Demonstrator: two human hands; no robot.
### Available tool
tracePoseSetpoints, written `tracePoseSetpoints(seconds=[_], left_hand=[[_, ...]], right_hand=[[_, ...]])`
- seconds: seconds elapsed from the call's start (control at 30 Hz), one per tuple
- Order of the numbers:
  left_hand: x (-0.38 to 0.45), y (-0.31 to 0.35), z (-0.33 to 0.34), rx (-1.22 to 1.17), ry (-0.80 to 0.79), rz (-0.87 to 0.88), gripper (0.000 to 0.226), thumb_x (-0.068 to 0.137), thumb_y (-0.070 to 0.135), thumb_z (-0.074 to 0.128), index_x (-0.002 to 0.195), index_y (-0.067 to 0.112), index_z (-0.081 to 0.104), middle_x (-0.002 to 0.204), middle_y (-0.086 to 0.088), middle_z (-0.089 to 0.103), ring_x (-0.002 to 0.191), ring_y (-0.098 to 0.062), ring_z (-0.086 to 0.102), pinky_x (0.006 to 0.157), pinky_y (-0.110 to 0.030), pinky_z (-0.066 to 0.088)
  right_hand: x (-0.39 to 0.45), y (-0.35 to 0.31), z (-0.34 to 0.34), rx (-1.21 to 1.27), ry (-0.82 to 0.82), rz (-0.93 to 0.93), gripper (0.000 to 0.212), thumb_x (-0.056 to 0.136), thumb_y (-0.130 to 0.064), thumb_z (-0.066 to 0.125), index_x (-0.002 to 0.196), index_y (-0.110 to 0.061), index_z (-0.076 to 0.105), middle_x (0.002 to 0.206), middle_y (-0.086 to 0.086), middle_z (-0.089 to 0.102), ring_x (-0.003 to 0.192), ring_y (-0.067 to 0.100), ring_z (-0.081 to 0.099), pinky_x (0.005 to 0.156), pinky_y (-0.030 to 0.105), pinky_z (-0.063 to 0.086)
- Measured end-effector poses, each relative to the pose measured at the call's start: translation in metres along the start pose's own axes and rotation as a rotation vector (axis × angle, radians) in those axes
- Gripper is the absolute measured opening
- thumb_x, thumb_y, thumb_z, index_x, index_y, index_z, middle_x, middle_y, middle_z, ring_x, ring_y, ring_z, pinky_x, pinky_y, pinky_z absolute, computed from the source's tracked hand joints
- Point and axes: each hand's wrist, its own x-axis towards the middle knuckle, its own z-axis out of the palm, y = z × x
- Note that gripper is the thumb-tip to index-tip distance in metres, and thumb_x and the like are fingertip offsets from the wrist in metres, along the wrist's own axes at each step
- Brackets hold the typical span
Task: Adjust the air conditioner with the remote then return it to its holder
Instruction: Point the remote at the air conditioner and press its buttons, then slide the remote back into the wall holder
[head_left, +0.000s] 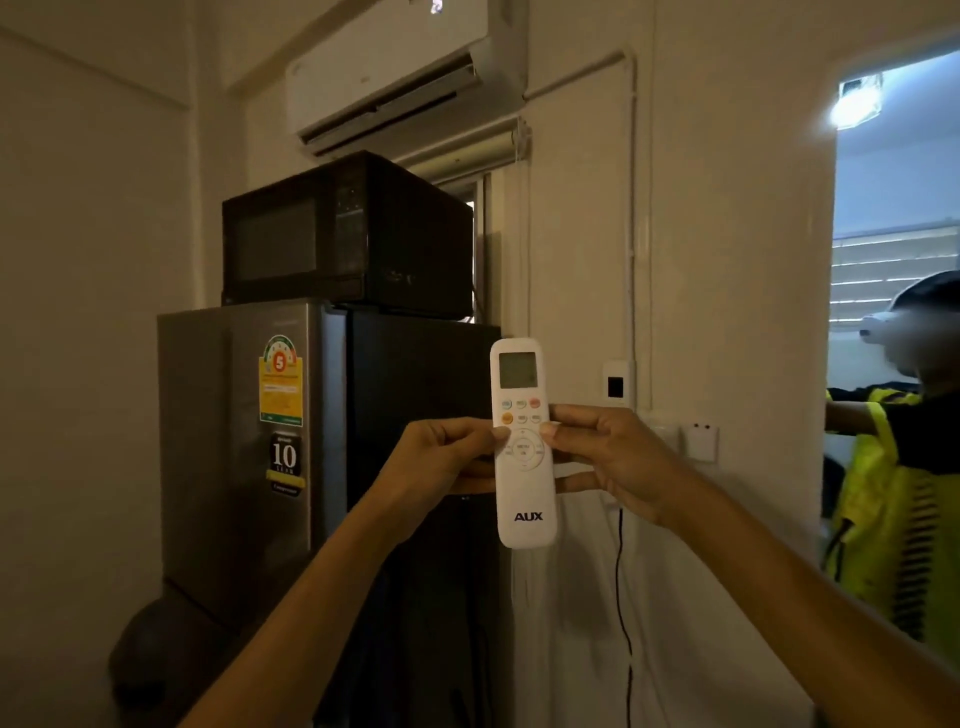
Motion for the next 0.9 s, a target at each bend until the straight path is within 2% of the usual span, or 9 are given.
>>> tracePoseSetpoints(seconds=[0.13,0.3,0.47,0.57,0.73,0.9], left_hand=[[0.012,-0.021,0.023,0.002,-0.020,-0.019,0.013,0.086,0.019,0.058,0.092,0.018,0.070,0.089,0.005,0.075,0.084,-0.013,0.073,0.063,-0.020,0.058],[0.041,-0.046,0.054,0.013,-0.018,-0.017,0.013,0.087,0.018,0.058,0.086,0.022,0.070,0.087,0.008,0.075,0.082,-0.011,0.073,0.060,-0.017,0.057],[0.082,-0.074,0.089,0.030,-0.014,-0.013,0.013,0.087,0.018,0.059,0.084,0.024,0.070,0.085,0.009,0.076,0.081,-0.011,0.074,0.058,-0.016,0.055],[0.106,-0.093,0.112,0.015,-0.028,-0.029,0.014,0.087,0.018,0.058,0.086,0.022,0.071,0.083,0.012,0.077,0.080,-0.011,0.074,0.059,-0.016,0.056],[0.146,-0.119,0.151,-0.006,-0.051,-0.050,0.015,0.088,0.016,0.058,0.088,0.023,0.071,0.081,0.013,0.077,0.080,-0.011,0.074,0.060,-0.017,0.057],[0.181,-0.149,0.183,-0.007,-0.075,-0.062,0.014,0.088,0.017,0.058,0.092,0.021,0.070,0.084,0.012,0.075,0.078,-0.011,0.074,0.060,-0.016,0.056]], right_hand=[[-0.006,0.020,-0.024,0.001,0.020,0.035,0.026,0.087,-0.013,0.059,0.104,-0.030,0.067,0.099,-0.004,0.076,0.094,0.016,0.072,0.070,0.037,0.061],[-0.001,0.046,-0.061,-0.006,0.064,0.056,0.027,0.087,-0.014,0.061,0.106,-0.031,0.068,0.105,-0.003,0.074,0.096,0.018,0.071,0.075,0.043,0.060],[0.008,0.072,-0.108,-0.030,0.098,0.073,0.031,0.088,-0.014,0.059,0.117,-0.024,0.064,0.108,0.000,0.073,0.096,0.017,0.071,0.075,0.041,0.060],[0.017,0.084,-0.142,-0.049,0.117,0.086,0.034,0.088,-0.013,0.059,0.121,-0.017,0.063,0.110,0.004,0.073,0.098,0.020,0.071,0.079,0.046,0.059],[0.030,0.104,-0.196,-0.059,0.129,0.103,0.026,0.087,-0.010,0.058,0.110,-0.021,0.067,0.102,0.000,0.075,0.094,0.019,0.072,0.076,0.042,0.060],[0.037,0.130,-0.241,-0.054,0.139,0.151,0.026,0.088,-0.010,0.057,0.110,-0.022,0.066,0.102,0.000,0.075,0.095,0.019,0.071,0.075,0.040,0.060]])
